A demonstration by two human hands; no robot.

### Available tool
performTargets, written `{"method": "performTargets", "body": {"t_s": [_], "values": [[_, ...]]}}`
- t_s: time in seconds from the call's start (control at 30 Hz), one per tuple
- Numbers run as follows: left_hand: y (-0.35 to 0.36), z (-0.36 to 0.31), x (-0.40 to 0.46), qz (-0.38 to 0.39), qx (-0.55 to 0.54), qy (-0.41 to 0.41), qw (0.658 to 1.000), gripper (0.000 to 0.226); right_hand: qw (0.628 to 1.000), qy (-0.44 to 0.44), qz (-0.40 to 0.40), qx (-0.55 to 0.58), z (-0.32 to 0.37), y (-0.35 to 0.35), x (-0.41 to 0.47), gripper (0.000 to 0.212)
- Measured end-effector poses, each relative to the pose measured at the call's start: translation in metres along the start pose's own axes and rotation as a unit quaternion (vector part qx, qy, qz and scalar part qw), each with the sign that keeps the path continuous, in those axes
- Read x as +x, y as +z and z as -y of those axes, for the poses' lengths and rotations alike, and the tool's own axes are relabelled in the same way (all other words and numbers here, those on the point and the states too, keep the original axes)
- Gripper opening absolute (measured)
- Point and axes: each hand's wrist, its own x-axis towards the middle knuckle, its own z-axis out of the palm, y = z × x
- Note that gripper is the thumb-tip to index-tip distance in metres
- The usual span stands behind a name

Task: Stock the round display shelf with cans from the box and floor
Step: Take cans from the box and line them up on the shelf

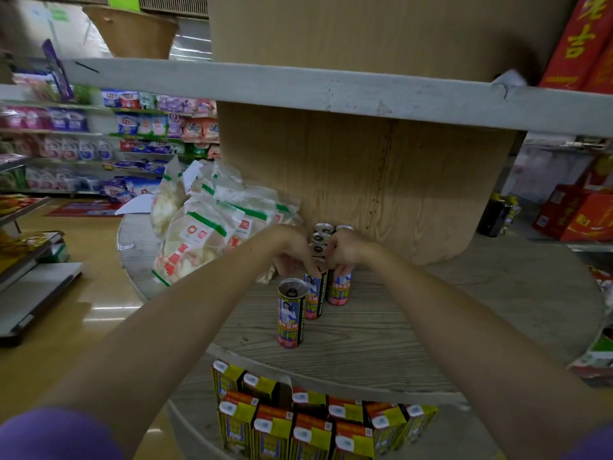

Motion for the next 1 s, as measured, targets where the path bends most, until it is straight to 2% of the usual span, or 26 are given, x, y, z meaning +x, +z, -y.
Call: {"method": "performTargets", "body": {"t_s": [0.03,0.13,0.2,0.3,0.37,0.43,0.53,0.63,0.7,0.77,0.87,1.0], "values": [[-0.002,0.001,-0.003,0.011,0.023,-0.015,1.0,0.056,1.0,0.007,0.004,0.006,0.001,0.0,-0.001,0.009],[-0.003,0.004,-0.01,0.079,0.077,-0.059,0.992,0.069,0.998,0.026,0.035,0.039,0.003,0.003,-0.006,0.037],[-0.001,0.006,-0.014,0.122,0.086,-0.08,0.986,0.074,0.998,0.025,0.042,0.027,0.007,0.008,-0.01,0.048],[0.005,0.008,-0.016,0.128,0.083,-0.077,0.985,0.06,0.998,-0.009,0.006,-0.056,0.011,0.017,-0.012,0.05],[0.008,0.008,-0.018,0.111,0.074,-0.065,0.989,0.043,0.995,-0.031,-0.011,-0.096,0.015,0.021,-0.014,0.049],[0.008,0.007,-0.021,0.101,0.062,-0.055,0.991,0.039,0.995,-0.042,-0.013,-0.092,0.017,0.024,-0.015,0.044],[0.008,0.008,-0.022,0.081,0.041,-0.046,0.995,0.05,0.997,-0.057,-0.036,-0.037,0.017,0.028,-0.017,0.036],[0.011,0.009,-0.021,0.039,0.012,-0.025,0.999,0.048,0.996,-0.064,-0.056,-0.014,0.013,0.032,-0.015,0.026],[0.014,0.009,-0.018,0.02,-0.009,-0.017,1.0,0.049,0.998,-0.05,-0.031,0.028,0.011,0.031,-0.015,0.023],[0.016,0.008,-0.014,0.012,-0.015,-0.015,1.0,0.061,0.998,-0.041,0.005,0.055,0.01,0.024,-0.016,0.018],[0.014,0.005,-0.014,0.021,0.002,-0.018,1.0,0.07,0.997,-0.039,0.014,0.06,0.007,0.012,-0.018,0.016],[0.004,0.001,-0.013,-0.007,0.053,-0.017,0.998,0.047,0.998,-0.033,0.0,0.06,-0.003,0.003,-0.021,0.02]]}}
